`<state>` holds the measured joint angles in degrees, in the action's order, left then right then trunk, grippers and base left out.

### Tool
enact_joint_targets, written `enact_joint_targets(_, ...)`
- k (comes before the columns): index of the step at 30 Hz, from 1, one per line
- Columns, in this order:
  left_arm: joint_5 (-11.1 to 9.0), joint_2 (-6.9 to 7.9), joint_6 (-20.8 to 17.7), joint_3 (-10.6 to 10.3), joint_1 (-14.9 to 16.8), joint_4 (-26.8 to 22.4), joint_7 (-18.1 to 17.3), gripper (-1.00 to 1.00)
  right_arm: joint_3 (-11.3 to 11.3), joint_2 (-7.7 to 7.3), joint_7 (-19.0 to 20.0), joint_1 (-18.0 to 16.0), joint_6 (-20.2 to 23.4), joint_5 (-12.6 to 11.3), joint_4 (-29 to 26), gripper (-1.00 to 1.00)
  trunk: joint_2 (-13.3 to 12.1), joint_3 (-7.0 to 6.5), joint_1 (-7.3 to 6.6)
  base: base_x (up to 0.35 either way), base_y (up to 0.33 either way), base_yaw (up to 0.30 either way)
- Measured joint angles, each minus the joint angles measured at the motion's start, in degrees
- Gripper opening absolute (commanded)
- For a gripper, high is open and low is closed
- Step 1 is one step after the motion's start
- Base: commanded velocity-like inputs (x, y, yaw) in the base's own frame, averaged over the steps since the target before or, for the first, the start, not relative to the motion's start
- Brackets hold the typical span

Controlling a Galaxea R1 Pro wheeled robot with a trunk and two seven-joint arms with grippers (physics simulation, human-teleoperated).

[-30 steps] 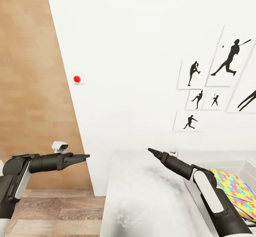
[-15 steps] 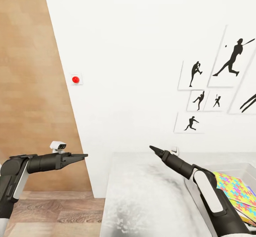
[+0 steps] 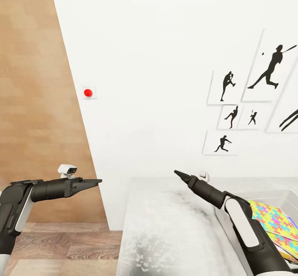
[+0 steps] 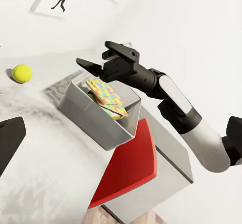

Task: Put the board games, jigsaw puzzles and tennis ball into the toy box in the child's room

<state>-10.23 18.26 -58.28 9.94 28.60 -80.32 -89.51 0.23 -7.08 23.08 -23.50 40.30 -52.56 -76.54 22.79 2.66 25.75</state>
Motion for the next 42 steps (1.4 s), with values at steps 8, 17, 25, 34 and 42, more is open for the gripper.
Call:
enact_joint_targets(8, 0.0, 0.03, 0.0, 0.0, 0.0, 0.0, 0.0, 1.00, -0.8, -0.02, -2.5, 0.0, 0.0, -0.1, -0.1, 1.00, 0.0, 0.00, 0.00, 0.000, 0.000, 0.000)
enact_joint_targets(17, 0.0, -0.07, 0.0, 0.0, 0.0, 0.1, 0.1, 1.00, -1.1, 0.01, -13.6, 0.1, 0.5, -0.2, -0.1, 1.00, 0.0, 0.00, 0.00, 0.000, 0.000, 0.000)
enact_joint_targets(25, 0.0, -0.09, 0.0, -0.1, 0.0, 0.1, 0.1, 1.00, -1.1, -0.59, -15.5, -0.6, 1.2, -0.4, -0.1, 1.00, 0.0, 0.00, 0.00, 0.000, 0.000, 0.000)
enact_joint_targets(34, 0.0, -0.09, 0.2, -0.1, 0.0, 0.1, 0.1, 1.00, -1.2, -0.82, -22.3, -3.5, 5.5, -0.3, -0.1, 1.00, 0.0, 0.00, 0.00, 0.000, 0.000, 0.000)
enact_joint_targets(42, 0.0, -0.09, 0.3, 0.0, 0.0, 0.1, 0.1, 1.00, -1.2, -0.90, -26.2, -7.0, 7.8, 0.2, 0.4, 1.00, 0.0, 0.00, 0.00, 0.000, 0.000, 0.000)
